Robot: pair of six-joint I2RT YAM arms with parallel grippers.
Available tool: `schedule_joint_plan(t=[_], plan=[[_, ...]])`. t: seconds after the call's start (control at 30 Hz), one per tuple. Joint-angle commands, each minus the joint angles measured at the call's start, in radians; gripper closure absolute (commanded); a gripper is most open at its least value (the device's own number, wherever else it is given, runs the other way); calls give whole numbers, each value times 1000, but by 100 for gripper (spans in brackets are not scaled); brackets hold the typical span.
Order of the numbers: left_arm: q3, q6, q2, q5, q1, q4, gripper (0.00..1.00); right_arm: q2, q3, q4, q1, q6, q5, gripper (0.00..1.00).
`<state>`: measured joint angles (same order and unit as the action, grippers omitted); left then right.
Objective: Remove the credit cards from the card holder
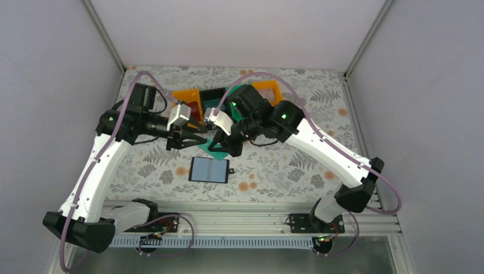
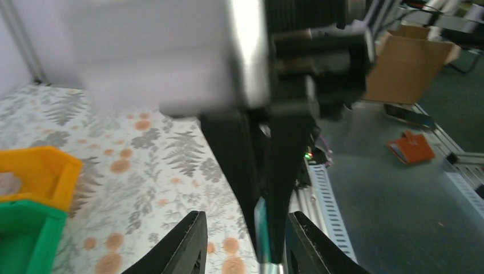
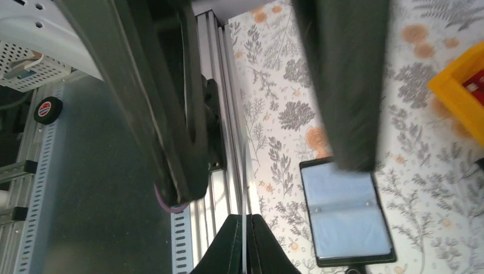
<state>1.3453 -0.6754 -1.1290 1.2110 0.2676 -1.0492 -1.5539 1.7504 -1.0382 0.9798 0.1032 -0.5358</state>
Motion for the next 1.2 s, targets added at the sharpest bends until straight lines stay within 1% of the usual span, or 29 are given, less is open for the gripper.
schedule_joint_plan(t=[0.0,0.13,0.17,0.2,0.23,0.27,0.4,0.43,0.47,0.5,0.57,0.63,0.7,0.73,0.8,0.83,0.9,0.93,0.97,1.03,1.17], plan=[[-10,-256,-1,104,17,-178,65,6,114,-60,32,40,64,96],[-1,-247,5,99,22,-180,66,-6,115,-56,45,46,89,96],[-1,-255,7,97,23,-184,73,-6,115,-53,47,47,89,96],[-5,-254,10,95,23,-180,82,-6,117,-53,48,47,88,96],[-8,-242,14,92,23,-167,94,-5,116,-51,48,48,86,96],[-12,-222,20,90,23,-151,97,-4,116,-49,48,48,86,96],[-5,-170,28,136,24,-122,98,19,98,-33,48,49,100,96],[-3,-120,30,134,23,-92,98,35,85,-17,49,49,111,96],[-5,-23,36,122,21,-36,98,61,59,10,46,47,134,95],[-11,63,49,107,18,57,98,95,24,55,41,41,153,88],[-34,269,84,87,8,248,98,188,-80,176,20,7,212,53],[-68,528,133,24,7,486,98,296,-197,350,-16,-73,250,27],[-91,732,168,-67,5,674,98,418,-348,591,-72,-194,217,6],[-100,815,177,-91,4,750,98,458,-425,720,-94,-271,197,2],[-116,965,182,-103,4,848,98,496,-539,973,-126,-431,188,1],[-126,1020,181,-104,5,887,98,501,-586,1072,-132,-502,180,1],[-141,1089,182,-110,5,931,98,492,-644,1226,-135,-623,152,2],[-146,1106,185,-116,5,940,98,478,-651,1263,-135,-663,152,4],[-152,1117,188,-126,5,944,98,468,-651,1284,-135,-693,151,8],[-160,1133,194,-144,4,951,98,447,-641,1323,-135,-722,128,20],[-170,1150,204,-167,3,968,98,396,-597,1332,-135,-744,46,47]])
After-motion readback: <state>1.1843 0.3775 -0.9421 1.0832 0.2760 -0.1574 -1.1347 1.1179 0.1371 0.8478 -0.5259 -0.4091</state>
